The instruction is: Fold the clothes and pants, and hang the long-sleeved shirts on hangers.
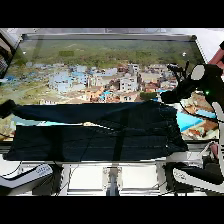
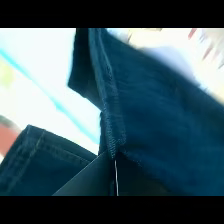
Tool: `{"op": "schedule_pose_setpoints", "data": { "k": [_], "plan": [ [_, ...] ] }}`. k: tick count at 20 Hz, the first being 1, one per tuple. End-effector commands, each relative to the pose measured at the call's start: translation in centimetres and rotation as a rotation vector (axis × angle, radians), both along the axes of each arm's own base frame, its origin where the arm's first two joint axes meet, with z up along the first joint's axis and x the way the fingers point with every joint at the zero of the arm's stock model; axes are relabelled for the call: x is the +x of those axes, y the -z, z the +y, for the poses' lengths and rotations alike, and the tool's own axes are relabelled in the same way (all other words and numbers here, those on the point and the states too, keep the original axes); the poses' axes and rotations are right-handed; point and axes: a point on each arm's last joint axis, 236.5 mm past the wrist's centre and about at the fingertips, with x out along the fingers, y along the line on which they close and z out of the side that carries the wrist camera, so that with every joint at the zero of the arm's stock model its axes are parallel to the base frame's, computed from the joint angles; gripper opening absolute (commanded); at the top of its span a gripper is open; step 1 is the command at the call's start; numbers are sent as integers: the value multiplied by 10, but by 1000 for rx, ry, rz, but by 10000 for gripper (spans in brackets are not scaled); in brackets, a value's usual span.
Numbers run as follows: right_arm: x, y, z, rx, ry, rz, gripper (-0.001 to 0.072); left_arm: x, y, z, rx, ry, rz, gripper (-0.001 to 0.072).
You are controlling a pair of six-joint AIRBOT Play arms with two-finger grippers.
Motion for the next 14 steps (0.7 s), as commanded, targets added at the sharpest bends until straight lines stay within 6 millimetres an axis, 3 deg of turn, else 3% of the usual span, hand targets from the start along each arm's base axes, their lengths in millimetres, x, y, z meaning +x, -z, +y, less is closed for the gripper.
{"op": "schedule_pose_setpoints", "data": {
  "k": [1,4,7,14],
  "plan": [
    [7,-1,1,2,-3,-33,19,-7,-50,8,-30,-242,-116,23],
    [10,-1,1,1,-5,-43,19,-16,-75,15,-85,-423,-212,31],
    [12,-1,1,2,-4,-51,19,-21,-90,16,-79,-451,-258,30],
    [20,-2,0,0,0,-83,19,-15,-56,31,2,-283,-160,30]
  ]
}}
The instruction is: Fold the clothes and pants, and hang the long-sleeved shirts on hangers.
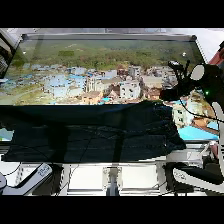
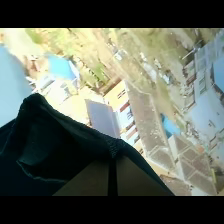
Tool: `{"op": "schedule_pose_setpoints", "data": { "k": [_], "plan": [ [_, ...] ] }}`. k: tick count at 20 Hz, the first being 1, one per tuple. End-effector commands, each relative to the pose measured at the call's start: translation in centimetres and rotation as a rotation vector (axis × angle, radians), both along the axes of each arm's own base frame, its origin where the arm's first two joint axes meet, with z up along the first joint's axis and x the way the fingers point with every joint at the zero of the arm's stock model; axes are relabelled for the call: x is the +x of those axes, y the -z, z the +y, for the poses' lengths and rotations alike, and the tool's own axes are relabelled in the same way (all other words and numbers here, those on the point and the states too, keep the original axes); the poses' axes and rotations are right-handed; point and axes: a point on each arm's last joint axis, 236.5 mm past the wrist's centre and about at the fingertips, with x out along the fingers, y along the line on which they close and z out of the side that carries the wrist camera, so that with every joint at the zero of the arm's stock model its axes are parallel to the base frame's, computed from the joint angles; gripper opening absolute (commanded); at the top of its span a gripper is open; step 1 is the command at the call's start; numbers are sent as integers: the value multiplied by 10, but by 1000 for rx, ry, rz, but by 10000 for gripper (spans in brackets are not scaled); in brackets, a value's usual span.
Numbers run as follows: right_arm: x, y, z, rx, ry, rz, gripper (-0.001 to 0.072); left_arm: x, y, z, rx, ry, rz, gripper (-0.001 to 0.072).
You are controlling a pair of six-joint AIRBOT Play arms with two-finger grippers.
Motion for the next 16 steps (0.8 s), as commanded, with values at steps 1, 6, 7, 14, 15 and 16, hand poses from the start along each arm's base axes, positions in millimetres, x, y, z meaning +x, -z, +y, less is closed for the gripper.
{"op": "schedule_pose_setpoints", "data": {
  "k": [1,6,7,14,15,16],
  "plan": [
    [7,-1,0,-2,3,-28,20,9,14,12,59,87,29,30],
    [15,-3,0,3,9,-64,19,64,8,28,110,87,-154,31],
    [18,-4,1,5,13,-77,19,81,-3,35,66,-6,-270,30],
    [30,-8,10,51,27,-127,19,133,50,58,-151,-239,-418,101],
    [31,-9,11,54,28,-130,19,137,70,49,-190,-223,-377,277],
    [31,-9,12,58,28,-130,19,139,87,39,-226,-203,-340,413]
  ]
}}
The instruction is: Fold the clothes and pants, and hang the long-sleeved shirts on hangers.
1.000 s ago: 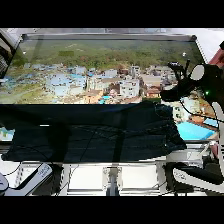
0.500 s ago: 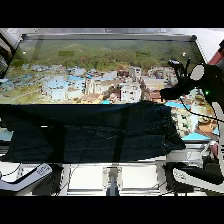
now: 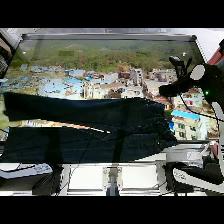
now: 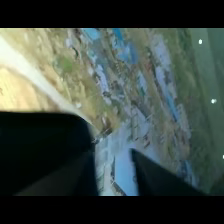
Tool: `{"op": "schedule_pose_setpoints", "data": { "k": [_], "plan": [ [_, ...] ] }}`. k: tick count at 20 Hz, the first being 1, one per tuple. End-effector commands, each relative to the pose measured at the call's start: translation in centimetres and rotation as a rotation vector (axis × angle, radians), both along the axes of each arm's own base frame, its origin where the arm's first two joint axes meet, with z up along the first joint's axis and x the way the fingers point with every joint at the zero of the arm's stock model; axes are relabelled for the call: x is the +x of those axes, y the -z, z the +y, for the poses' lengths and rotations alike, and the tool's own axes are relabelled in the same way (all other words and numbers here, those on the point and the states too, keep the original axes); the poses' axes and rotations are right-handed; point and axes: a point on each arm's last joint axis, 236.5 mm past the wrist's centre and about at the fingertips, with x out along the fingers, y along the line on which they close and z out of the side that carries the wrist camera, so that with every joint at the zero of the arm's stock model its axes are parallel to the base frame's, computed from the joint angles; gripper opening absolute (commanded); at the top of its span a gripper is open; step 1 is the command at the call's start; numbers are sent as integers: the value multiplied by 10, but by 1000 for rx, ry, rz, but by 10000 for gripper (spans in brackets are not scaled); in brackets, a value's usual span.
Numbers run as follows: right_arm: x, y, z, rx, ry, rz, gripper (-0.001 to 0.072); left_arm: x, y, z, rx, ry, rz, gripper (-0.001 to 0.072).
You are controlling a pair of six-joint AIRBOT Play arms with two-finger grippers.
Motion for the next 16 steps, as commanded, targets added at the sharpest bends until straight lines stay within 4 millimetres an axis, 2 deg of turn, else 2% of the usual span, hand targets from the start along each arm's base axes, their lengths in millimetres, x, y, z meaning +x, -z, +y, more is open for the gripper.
{"op": "schedule_pose_setpoints", "data": {
  "k": [1,3,5,7,10,14,16],
  "plan": [
    [3,-2,5,24,5,-13,19,13,50,-22,-106,56,62,440],
    [2,-2,7,32,4,-8,20,17,57,-37,-51,163,97,439],
    [1,-1,7,30,3,-1,20,17,47,-47,48,285,114,440],
    [-2,0,7,30,0,12,19,8,32,-49,169,395,140,440],
    [-5,1,7,30,-2,23,19,-26,24,-35,290,455,267,439],
    [-5,-1,15,65,-3,24,19,-84,42,-16,342,527,510,439],
    [-5,-2,20,87,-3,25,19,-104,48,-5,359,541,597,439]
  ]
}}
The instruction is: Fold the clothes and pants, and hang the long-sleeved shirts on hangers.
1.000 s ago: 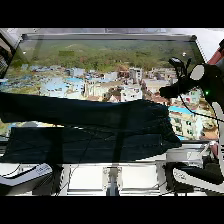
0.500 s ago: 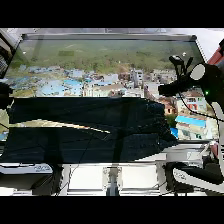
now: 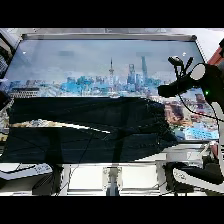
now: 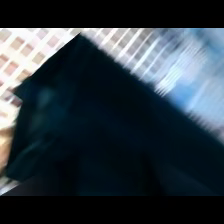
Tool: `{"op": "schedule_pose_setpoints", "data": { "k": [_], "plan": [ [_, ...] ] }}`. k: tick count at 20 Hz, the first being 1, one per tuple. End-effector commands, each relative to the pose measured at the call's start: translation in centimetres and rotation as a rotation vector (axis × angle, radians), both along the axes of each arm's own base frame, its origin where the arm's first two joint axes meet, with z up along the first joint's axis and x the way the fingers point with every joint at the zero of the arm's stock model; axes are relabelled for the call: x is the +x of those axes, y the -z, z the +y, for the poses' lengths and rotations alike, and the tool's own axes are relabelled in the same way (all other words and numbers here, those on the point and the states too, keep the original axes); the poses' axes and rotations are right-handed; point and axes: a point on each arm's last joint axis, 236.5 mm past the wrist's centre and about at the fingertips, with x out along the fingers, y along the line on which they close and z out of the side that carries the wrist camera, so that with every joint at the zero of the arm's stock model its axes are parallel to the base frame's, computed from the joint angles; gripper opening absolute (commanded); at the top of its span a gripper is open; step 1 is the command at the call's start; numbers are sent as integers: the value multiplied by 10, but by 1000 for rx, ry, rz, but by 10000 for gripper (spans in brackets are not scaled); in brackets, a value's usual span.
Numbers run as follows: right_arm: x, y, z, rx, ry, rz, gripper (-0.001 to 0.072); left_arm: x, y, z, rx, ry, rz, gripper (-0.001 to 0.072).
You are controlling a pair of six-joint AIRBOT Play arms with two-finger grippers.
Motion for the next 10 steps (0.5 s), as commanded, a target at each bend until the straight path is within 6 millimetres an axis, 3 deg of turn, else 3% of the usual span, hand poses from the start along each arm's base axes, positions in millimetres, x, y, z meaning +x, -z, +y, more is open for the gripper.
{"op": "schedule_pose_setpoints", "data": {
  "k": [1,5,10],
  "plan": [
    [-1,-2,10,43,-2,4,19,-47,13,19,93,46,195,439],
    [-1,-4,16,69,-2,4,19,-62,20,32,146,61,274,439],
    [-1,-6,22,98,-2,5,19,-60,54,33,98,71,318,439]
  ]
}}
